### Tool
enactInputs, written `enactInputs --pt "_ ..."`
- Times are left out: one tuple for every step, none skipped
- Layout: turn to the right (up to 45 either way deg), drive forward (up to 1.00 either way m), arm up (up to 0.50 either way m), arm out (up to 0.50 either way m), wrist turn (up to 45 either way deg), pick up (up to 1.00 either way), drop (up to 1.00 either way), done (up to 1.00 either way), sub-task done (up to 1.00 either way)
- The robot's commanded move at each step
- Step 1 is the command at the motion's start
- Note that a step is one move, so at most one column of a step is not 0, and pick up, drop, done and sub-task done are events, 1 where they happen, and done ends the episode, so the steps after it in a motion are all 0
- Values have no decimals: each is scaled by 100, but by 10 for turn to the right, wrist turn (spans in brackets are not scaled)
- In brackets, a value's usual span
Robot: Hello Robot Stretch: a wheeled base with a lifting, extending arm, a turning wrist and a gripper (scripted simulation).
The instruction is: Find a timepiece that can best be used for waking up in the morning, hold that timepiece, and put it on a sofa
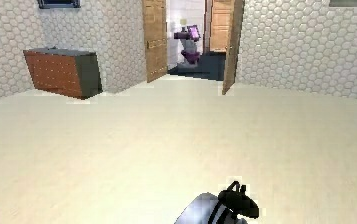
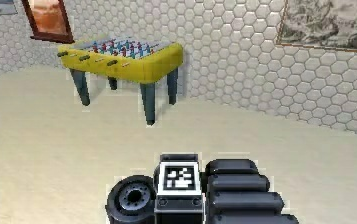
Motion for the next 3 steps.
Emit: enactInputs --pt "0 100 0 0 0 0 0 0 0" --pt "0 100 0 0 0 0 0 0 0" --pt "0 100 0 0 0 0 0 0 0"
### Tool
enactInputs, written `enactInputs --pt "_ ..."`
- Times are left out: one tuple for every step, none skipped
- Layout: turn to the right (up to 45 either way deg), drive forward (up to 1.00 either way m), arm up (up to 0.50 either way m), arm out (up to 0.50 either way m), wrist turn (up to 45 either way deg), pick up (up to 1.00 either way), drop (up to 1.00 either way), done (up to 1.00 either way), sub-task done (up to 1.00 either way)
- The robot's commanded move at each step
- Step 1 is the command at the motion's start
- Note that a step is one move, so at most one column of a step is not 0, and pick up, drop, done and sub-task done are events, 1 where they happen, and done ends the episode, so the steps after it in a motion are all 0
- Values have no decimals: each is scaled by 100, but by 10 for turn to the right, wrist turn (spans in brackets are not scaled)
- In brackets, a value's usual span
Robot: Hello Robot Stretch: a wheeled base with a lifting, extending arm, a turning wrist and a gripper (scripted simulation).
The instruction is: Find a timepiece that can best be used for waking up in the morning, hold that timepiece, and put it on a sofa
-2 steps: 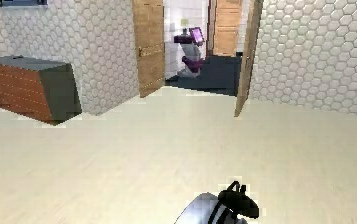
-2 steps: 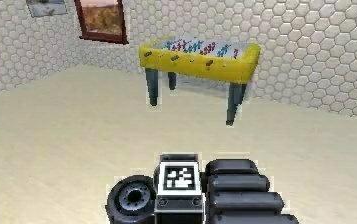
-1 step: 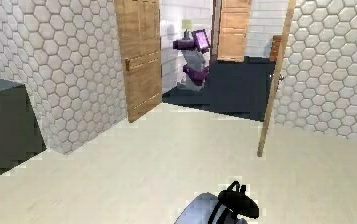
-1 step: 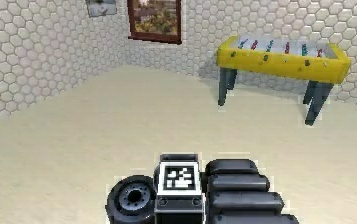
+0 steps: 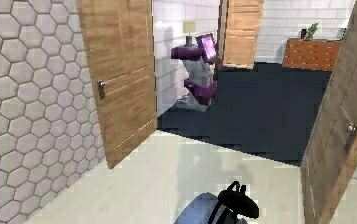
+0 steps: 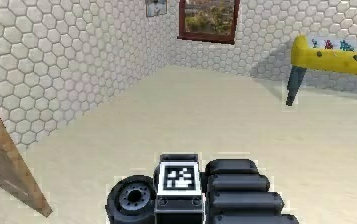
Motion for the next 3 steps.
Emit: enactInputs --pt "0 80 0 0 0 0 0 0 0" --pt "240 0 0 0 0 0 0 0 0" --pt "0 100 0 0 0 0 0 0 0"
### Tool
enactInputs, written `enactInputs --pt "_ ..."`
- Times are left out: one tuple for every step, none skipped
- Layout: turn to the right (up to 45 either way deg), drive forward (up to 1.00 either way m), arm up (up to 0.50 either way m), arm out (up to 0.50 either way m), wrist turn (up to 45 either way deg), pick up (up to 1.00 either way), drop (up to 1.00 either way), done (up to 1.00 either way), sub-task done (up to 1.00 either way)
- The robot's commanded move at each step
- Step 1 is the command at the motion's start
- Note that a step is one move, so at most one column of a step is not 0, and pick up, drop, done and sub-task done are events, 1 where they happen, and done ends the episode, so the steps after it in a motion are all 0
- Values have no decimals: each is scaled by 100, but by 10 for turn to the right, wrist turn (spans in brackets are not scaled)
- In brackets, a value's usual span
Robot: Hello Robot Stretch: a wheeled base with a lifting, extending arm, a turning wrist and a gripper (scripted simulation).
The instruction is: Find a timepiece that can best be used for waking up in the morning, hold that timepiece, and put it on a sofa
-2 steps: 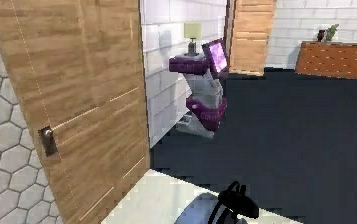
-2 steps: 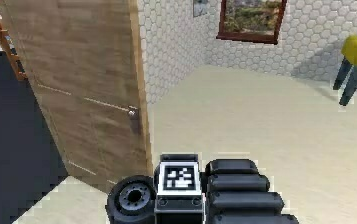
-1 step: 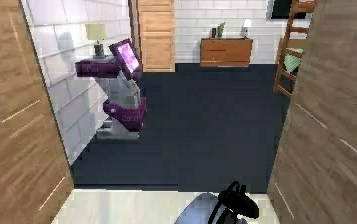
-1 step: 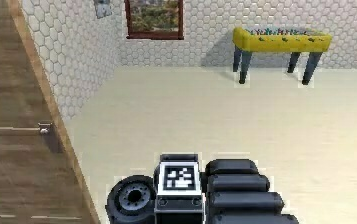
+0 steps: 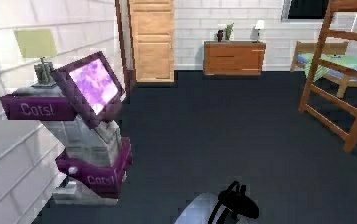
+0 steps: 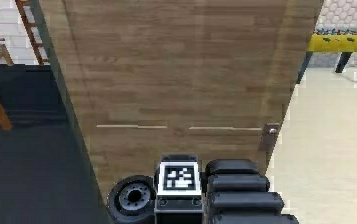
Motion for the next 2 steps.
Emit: enactInputs --pt "30 0 0 0 0 0 0 0 0" --pt "0 100 0 0 0 0 0 0 0"
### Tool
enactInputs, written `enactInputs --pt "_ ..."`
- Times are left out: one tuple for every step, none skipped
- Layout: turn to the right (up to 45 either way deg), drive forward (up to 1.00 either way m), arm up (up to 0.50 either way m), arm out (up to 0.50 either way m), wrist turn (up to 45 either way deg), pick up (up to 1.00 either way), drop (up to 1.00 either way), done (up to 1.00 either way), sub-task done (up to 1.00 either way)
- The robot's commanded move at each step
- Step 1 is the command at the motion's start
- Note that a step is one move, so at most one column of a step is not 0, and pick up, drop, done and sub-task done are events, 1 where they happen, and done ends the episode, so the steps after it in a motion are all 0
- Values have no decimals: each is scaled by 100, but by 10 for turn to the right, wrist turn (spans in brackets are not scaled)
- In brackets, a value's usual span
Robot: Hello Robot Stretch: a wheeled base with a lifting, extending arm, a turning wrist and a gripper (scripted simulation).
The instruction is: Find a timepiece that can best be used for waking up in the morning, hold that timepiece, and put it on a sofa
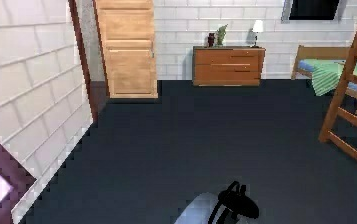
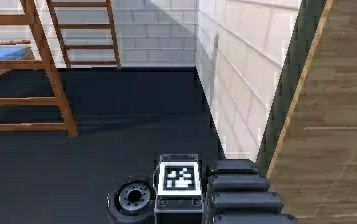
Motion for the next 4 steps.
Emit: enactInputs --pt "0 80 0 0 0 0 0 0 0" --pt "-30 0 0 0 0 0 0 0 0" --pt "0 20 0 0 0 0 0 0 0" --pt "-90 0 0 0 0 0 0 0 0"
